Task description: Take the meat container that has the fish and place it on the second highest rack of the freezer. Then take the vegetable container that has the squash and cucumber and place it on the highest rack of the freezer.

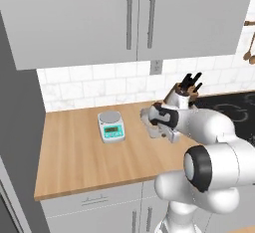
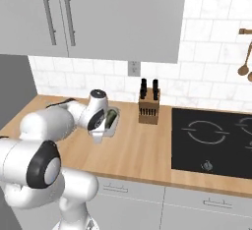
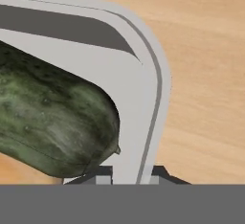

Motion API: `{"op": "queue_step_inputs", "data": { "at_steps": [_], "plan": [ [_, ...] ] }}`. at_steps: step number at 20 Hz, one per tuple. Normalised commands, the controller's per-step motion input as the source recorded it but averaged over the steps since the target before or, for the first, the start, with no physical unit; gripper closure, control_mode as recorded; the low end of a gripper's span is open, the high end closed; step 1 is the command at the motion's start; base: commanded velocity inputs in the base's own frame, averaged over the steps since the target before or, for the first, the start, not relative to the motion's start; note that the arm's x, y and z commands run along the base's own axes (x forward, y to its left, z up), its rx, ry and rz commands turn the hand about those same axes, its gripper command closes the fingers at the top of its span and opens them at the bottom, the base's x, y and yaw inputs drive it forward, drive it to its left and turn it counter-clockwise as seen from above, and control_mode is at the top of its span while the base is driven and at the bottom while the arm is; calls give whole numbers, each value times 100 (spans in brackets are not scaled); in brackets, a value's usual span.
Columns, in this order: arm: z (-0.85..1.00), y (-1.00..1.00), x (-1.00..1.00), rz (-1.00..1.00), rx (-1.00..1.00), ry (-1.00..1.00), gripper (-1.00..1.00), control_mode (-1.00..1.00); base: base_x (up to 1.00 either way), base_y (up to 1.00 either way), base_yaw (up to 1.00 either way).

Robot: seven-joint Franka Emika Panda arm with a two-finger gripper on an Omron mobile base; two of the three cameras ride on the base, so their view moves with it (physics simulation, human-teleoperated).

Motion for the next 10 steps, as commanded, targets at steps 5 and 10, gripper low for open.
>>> {"op": "queue_step_inputs", "data": {
  "at_steps": [5, 10],
  "plan": [
    [100, 17, -55, -8, 0, 0, 100, -100, 0, 0, 0],
    [86, -3, -100, -10, 1, 0, 100, -100, 0, 0, 0]
  ]
}}
